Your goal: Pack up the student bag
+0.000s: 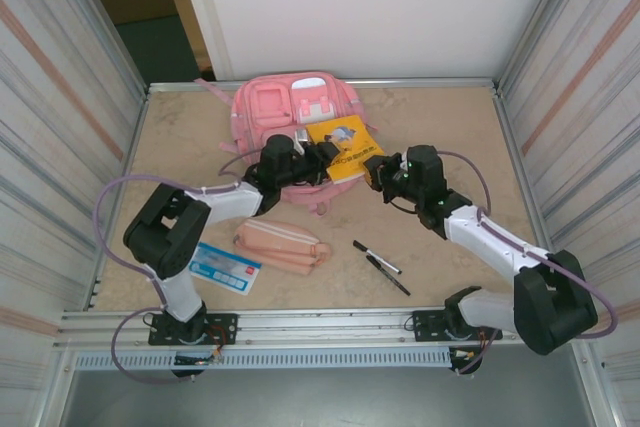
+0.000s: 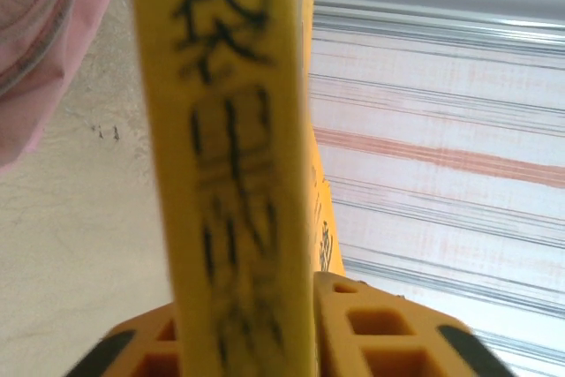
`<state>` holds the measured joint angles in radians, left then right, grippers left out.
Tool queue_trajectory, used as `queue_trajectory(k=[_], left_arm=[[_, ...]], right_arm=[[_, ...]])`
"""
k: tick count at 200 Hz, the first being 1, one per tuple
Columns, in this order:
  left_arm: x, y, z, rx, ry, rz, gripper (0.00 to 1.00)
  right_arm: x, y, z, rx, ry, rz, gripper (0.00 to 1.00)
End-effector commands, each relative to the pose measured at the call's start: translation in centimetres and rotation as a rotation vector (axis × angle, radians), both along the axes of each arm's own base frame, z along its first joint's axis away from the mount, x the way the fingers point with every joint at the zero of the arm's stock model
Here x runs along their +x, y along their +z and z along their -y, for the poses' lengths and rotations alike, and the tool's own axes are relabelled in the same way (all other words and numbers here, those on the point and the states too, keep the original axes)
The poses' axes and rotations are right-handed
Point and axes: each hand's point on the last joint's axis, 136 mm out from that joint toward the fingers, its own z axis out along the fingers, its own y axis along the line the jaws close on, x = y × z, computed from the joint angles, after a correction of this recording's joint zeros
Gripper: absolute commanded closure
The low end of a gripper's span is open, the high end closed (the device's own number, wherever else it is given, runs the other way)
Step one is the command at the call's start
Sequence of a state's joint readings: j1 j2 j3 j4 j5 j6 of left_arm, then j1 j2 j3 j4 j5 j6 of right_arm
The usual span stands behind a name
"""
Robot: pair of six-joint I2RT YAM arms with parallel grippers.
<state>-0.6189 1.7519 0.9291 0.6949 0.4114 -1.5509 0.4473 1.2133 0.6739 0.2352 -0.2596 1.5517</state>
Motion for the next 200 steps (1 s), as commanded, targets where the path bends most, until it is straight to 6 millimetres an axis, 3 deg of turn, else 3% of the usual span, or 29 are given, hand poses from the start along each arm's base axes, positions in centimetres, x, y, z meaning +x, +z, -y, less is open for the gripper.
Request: queue_trajectory(k=[1, 43, 54, 77, 86, 94, 135, 200], left_arm=[[-0.8, 4.9, -1.3, -0.077, -0.034, 0.109, 0.65], [-0.1, 3.3, -6.3, 0.248, -0.123, 0.23, 0.51], [-0.1, 3.5, -7.1, 0.426, -0.198, 0.365, 0.5], [-0.7, 1.6, -7.9, 0.833, -0.424, 0.59, 0.49], [-0.8, 0.5, -8.6, 0.974, -0.509, 0.615, 0.47], [-0.6, -0.4, -9.2, 1.059, -0.556, 0.622, 0.46], [2.5, -4.3, -9.6, 1.272, -0.693, 0.787, 0.44], [5.2, -9.5, -9.0, 1.395, -0.831, 0.805, 0.46]], right_arm=[[1.2, 4.6, 1.7, -0.022, -0.074, 0.159, 1.0], [1.2, 7.8, 4.4, -0.067, -0.058, 0.254, 1.0], [1.0, 8.5, 5.3, -0.102, -0.047, 0.266, 1.0], [0.3, 10.1, 7.3, -0.19, -0.051, 0.31, 1.0], [0.3, 10.0, 8.0, -0.229, -0.058, 0.303, 1.0], [-0.5, 11.2, 8.6, -0.256, -0.06, 0.345, 1.0], [-1.5, 12.0, 10.5, -0.302, -0.072, 0.377, 1.0], [-2.3, 12.0, 10.7, -0.314, -0.049, 0.396, 1.0]])
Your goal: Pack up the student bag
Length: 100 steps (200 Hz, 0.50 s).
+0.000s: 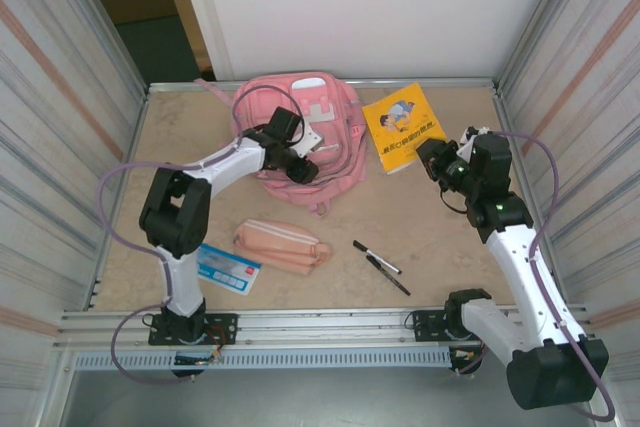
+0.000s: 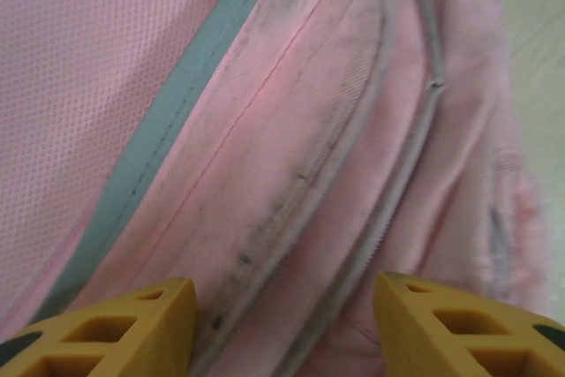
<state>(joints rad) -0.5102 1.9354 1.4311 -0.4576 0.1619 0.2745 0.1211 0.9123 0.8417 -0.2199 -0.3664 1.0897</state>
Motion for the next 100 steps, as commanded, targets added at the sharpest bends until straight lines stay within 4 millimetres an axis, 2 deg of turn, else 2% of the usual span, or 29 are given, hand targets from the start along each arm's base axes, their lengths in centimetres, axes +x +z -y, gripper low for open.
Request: queue_trajectory(k=[1, 22, 38, 66, 77, 89, 100], left_arm=[[1.8, 0.7, 0.1, 0.078, -0.071, 0.079, 0.45], [2.8, -0.9, 0.2, 0.129, -0.059, 0.094, 0.45], [4.2, -1.6, -0.7, 0.201, -0.01, 0.124, 0.5], [5.7, -1.7, -1.2, 0.27, 0.015, 0.199, 0.81], [5.7, -1.4, -0.8, 0.254, 0.011, 0.206, 0.92], [5.4, -0.1, 0.0, 0.219, -0.005, 0.218, 1.0], [5.0, 2.0, 0.7, 0.188, -0.013, 0.248, 1.0]], right_arm=[[-0.5, 3.6, -0.1, -0.012, 0.033, 0.14, 1.0], [-0.6, 3.4, -0.2, -0.016, 0.041, 0.136, 1.0], [-0.6, 3.0, -0.2, -0.009, 0.036, 0.126, 1.0], [-0.8, 2.6, -0.5, 0.0, 0.057, 0.106, 1.0], [-1.0, 2.0, -0.4, -0.005, 0.047, 0.087, 1.0], [-1.2, 1.0, -0.2, -0.013, 0.035, 0.053, 1.0], [-1.3, -0.3, -0.3, -0.021, 0.042, 0.004, 1.0]])
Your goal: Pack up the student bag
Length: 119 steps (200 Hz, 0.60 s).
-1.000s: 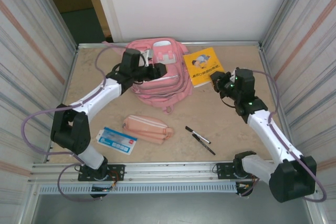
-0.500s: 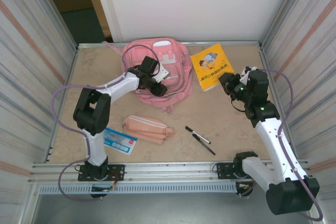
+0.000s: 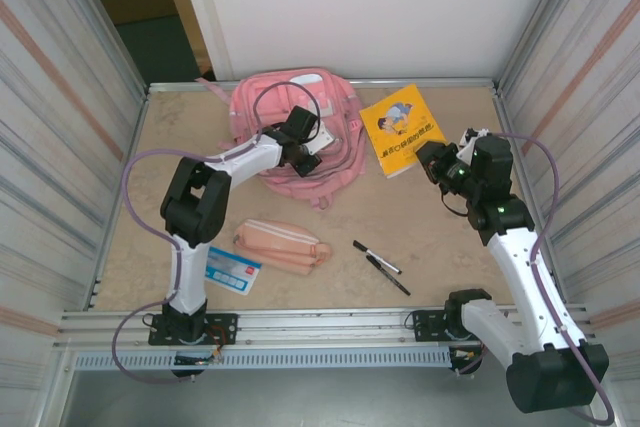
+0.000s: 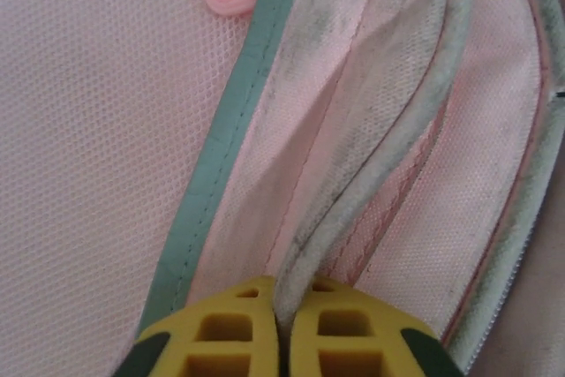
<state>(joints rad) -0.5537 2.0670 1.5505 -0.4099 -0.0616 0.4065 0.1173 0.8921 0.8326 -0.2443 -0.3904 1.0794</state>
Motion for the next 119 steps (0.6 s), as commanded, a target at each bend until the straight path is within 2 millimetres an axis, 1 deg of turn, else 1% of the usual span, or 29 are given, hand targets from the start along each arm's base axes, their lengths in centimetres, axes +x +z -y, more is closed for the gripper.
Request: queue_trajectory(k=[1, 4, 13, 29, 33, 37, 54, 68, 87, 100, 119], left_arm=[[0.8, 3.7, 0.3, -0.021, 0.017, 0.086, 1.0], [0.7, 4.2, 0.5, -0.029, 0.012, 0.093, 1.0], [0.7, 6.7, 1.0, -0.058, 0.011, 0.137, 1.0], [1.0, 11.0, 1.1, -0.108, 0.031, 0.209, 1.0], [1.1, 12.1, 1.0, -0.119, 0.039, 0.225, 1.0], [1.1, 13.2, 1.0, -0.128, 0.043, 0.245, 1.0], [1.4, 17.7, 0.5, -0.165, 0.071, 0.333, 1.0], [1.5, 20.6, 0.2, -0.2, 0.088, 0.405, 1.0], [1.6, 23.3, -0.1, -0.243, 0.111, 0.47, 1.0], [1.5, 24.3, 0.1, -0.275, 0.112, 0.48, 1.0], [1.3, 25.2, 0.4, -0.326, 0.137, 0.461, 1.0]], right_arm=[[-0.6, -0.1, -0.1, -0.021, 0.024, 0.009, 1.0], [-0.7, -0.4, -0.3, -0.022, 0.035, -0.005, 1.0], [-0.8, -1.3, -0.9, -0.03, 0.082, -0.039, 1.0], [-1.2, -3.0, -2.3, -0.028, 0.2, -0.111, 1.0], [-1.4, -3.0, -2.5, -0.022, 0.227, -0.117, 1.0], [-1.3, -4.1, -2.7, -0.013, 0.249, -0.159, 1.0], [-1.6, -5.8, -3.1, 0.035, 0.313, -0.234, 1.0], [-1.9, -6.5, -3.9, 0.082, 0.374, -0.263, 1.0], [-1.9, -6.6, -5.3, 0.156, 0.464, -0.282, 1.0], [-1.9, -6.7, -6.3, 0.181, 0.509, -0.302, 1.0], [-1.5, -7.1, -8.0, 0.172, 0.543, -0.329, 1.0]])
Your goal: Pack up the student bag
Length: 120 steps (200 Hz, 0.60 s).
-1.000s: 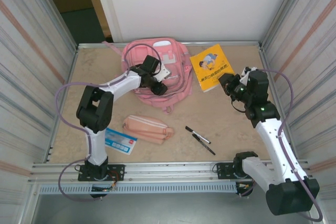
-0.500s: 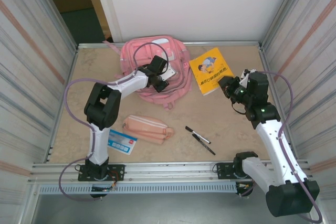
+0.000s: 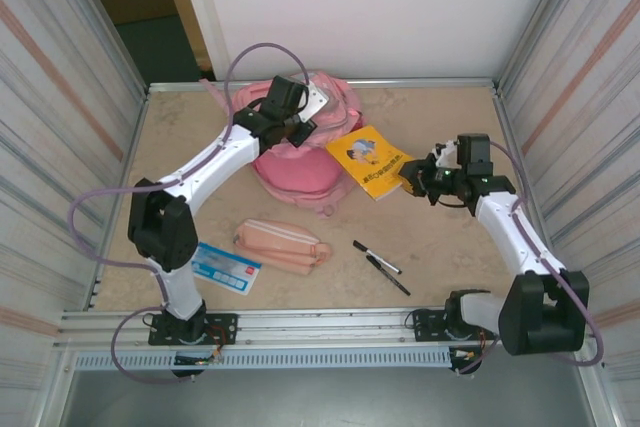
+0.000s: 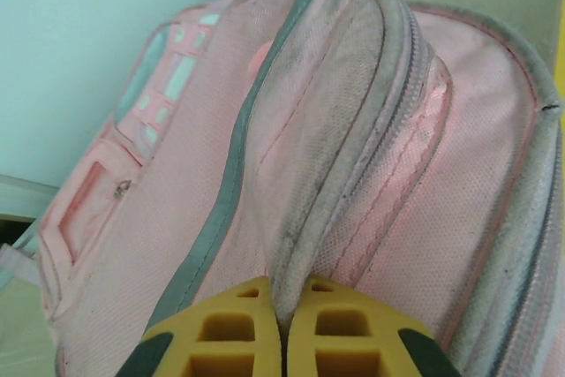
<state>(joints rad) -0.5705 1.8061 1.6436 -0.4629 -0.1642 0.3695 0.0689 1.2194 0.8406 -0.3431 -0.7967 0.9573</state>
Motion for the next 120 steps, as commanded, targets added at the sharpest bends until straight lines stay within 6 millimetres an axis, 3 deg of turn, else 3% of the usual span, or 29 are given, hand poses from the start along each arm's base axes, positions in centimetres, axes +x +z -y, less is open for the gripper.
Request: queue_trajectory(k=[1, 19, 47, 65, 94, 120], left_arm=[[0.9, 9.0, 1.2, -0.211, 0.041, 0.18, 1.0], [1.1, 9.4, 1.2, -0.235, 0.061, 0.177, 1.0], [1.8, 8.6, 0.4, -0.201, 0.094, 0.177, 1.0], [1.1, 8.4, 1.0, -0.235, 0.065, 0.135, 1.0], [-0.3, 9.3, 2.3, -0.377, 0.056, 0.048, 1.0], [-0.7, 10.4, 2.5, -0.467, 0.087, 0.014, 1.0]], right_arm=[[-1.0, 1.9, -3.9, 0.096, 0.181, 0.02, 1.0], [-0.1, 2.0, -3.7, 0.078, 0.148, 0.015, 1.0], [0.4, 3.0, -0.6, 0.041, 0.019, 0.06, 1.0], [-0.1, 3.3, 0.4, 0.049, 0.009, 0.088, 1.0], [0.0, 3.9, -3.3, 0.114, 0.129, 0.099, 1.0], [2.5, 3.8, -6.0, 0.087, 0.086, 0.14, 1.0]])
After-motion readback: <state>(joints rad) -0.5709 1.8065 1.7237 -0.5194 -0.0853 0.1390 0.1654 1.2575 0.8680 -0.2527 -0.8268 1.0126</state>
